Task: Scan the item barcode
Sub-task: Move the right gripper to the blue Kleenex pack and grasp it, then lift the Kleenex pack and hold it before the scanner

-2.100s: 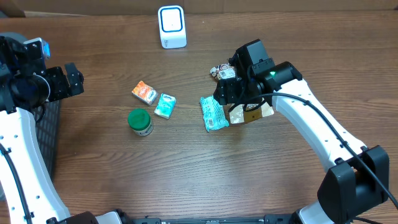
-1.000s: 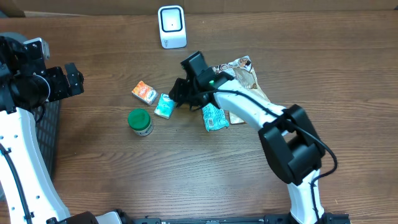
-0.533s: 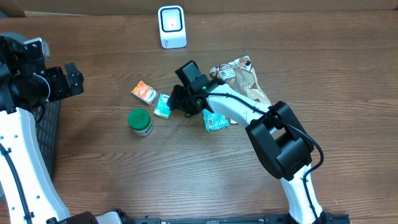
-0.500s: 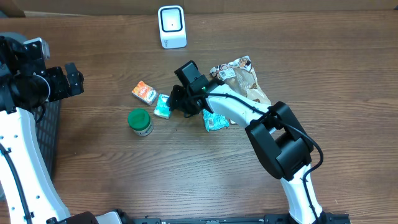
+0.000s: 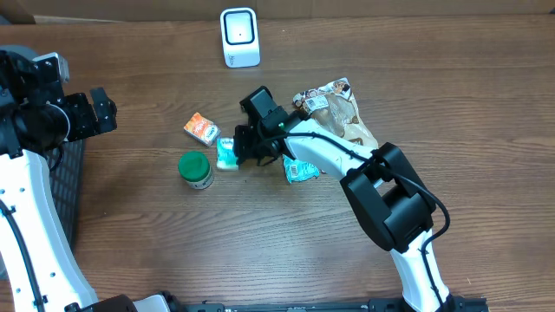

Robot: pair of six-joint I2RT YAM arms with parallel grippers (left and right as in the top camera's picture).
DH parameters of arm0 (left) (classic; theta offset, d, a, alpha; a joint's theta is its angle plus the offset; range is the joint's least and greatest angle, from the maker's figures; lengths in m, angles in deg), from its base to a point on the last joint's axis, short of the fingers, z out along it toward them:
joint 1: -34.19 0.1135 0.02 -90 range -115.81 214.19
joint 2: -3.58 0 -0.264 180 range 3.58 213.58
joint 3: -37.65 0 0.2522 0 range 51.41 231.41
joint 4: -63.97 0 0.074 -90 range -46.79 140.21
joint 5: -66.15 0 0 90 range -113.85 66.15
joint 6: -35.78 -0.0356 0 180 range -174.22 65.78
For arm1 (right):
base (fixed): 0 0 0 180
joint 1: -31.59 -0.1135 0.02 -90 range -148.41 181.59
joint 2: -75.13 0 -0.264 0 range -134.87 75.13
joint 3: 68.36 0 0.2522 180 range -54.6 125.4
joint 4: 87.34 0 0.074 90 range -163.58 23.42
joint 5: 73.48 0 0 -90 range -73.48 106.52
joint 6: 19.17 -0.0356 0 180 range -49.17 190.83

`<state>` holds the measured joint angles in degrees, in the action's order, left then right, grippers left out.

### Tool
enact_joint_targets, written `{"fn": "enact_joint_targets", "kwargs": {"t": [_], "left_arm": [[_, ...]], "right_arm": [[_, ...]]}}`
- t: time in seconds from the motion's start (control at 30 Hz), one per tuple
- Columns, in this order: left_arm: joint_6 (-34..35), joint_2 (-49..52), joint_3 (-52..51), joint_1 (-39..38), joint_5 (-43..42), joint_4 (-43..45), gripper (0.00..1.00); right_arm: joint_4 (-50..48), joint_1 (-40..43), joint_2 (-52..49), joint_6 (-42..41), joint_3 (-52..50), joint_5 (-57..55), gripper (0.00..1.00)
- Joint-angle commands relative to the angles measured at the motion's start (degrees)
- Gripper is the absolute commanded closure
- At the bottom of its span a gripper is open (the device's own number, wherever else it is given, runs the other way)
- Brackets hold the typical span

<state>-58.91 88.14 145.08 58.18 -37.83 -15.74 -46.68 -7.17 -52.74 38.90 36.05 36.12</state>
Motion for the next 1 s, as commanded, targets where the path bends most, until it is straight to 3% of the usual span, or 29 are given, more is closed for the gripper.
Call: {"fn": "enact_joint_targets", "kwargs": {"t": [0.0,0.13,0.37,0.4,0.43,0.47,0.5,0.6,0.97], "left_arm": [[-0.7,0.2,0.2,-0.2,-0.6,0.2,0.01],[-0.7,0.2,0.2,-0.2,-0.6,0.2,0.0],[-0.7,0.2,0.2,-0.2,-0.6,0.1,0.0],[-0.7,0.2,0.2,-0.2,-0.6,0.2,0.0],[-0.7,0.2,0.2,-0.2,-0.6,0.2,0.0],[-0.7,0.2,0.2,-0.2,-0.6,0.2,0.0],[-0.7,0.2,0.2,-0.2,-0.6,0.2,0.0],[-0.7,0.2,0.2,-0.2,-0.6,0.1,0.0],[-0.7,0.2,0.2,-0.2,-0.6,0.2,0.0]], "right_arm": [[4.5,2.9,3.2,20.5,3.4,13.4,0.96],[17.0,7.0,4.0,33.0,7.6,21.7,0.96],[22.6,11.0,4.0,35.0,7.7,18.9,0.96],[23.0,11.0,4.0,35.0,7.7,17.7,0.89],[23.6,11.0,4.0,34.9,7.6,16.3,0.75],[24.1,10.8,3.9,34.0,7.5,15.1,0.53],[24.3,10.4,3.8,31.1,7.1,13.2,0.47],[24.5,9.5,3.6,23.8,5.4,11.1,0.46],[17.9,4.5,3.6,11.7,-2.7,4.0,0.57]]}}
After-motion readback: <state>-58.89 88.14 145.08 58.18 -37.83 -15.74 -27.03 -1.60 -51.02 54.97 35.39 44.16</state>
